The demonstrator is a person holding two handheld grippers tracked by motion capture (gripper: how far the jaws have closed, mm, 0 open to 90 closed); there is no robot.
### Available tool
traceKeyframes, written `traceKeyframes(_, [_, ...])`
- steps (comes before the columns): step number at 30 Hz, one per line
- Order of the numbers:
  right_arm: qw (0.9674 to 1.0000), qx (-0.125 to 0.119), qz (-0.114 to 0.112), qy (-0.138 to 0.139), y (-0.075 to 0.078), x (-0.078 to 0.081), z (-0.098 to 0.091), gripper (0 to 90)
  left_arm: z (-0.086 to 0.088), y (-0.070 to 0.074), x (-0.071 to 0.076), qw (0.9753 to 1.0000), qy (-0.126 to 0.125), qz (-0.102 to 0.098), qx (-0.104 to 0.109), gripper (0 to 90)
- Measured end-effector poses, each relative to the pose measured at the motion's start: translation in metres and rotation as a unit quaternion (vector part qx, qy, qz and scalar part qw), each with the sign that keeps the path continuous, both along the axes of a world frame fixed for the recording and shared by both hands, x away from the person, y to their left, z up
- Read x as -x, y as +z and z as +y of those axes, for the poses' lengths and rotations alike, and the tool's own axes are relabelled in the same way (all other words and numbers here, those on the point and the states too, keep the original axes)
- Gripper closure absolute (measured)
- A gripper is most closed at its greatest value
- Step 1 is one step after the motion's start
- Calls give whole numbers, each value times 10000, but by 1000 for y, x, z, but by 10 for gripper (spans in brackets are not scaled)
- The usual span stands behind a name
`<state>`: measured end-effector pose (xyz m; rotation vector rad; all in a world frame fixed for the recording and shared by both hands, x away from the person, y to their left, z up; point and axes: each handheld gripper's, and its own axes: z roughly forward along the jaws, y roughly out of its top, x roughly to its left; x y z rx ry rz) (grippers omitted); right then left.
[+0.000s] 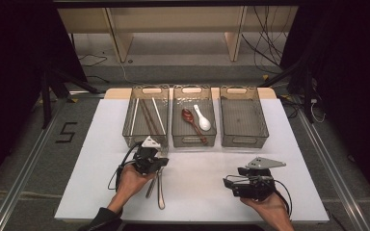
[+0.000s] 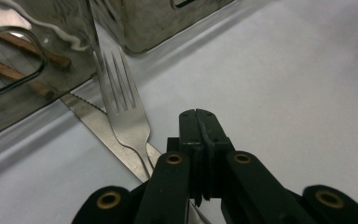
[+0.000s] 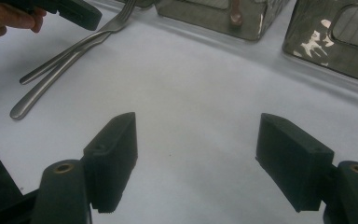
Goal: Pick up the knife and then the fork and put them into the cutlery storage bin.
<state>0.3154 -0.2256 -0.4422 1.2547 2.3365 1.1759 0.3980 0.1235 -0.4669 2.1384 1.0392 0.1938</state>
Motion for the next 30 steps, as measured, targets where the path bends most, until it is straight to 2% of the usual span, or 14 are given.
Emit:
traceKeyframes(11, [10000, 41, 7, 15, 1, 1, 2, 299, 4, -13, -3, 9992, 64, 171, -350, 890])
traceKeyframes(13, [10000, 30, 1, 3, 1, 1, 2, 299, 5, -14, -2, 9994, 108, 164, -301, 890])
traceKeyframes(16, [10000, 38, 2, 15, 1, 1, 2, 299, 6, -13, -2, 9990, 114, 102, -424, 890])
traceKeyframes(23, [10000, 48, 17, 26, 1, 1, 2, 299, 15, -12, -3, 9987, 279, 184, -390, 890])
traceKeyframes(30, [10000, 59, 17, 22, 1, 1, 2, 300, 16, -12, -1, 9979, 321, 144, -547, 890])
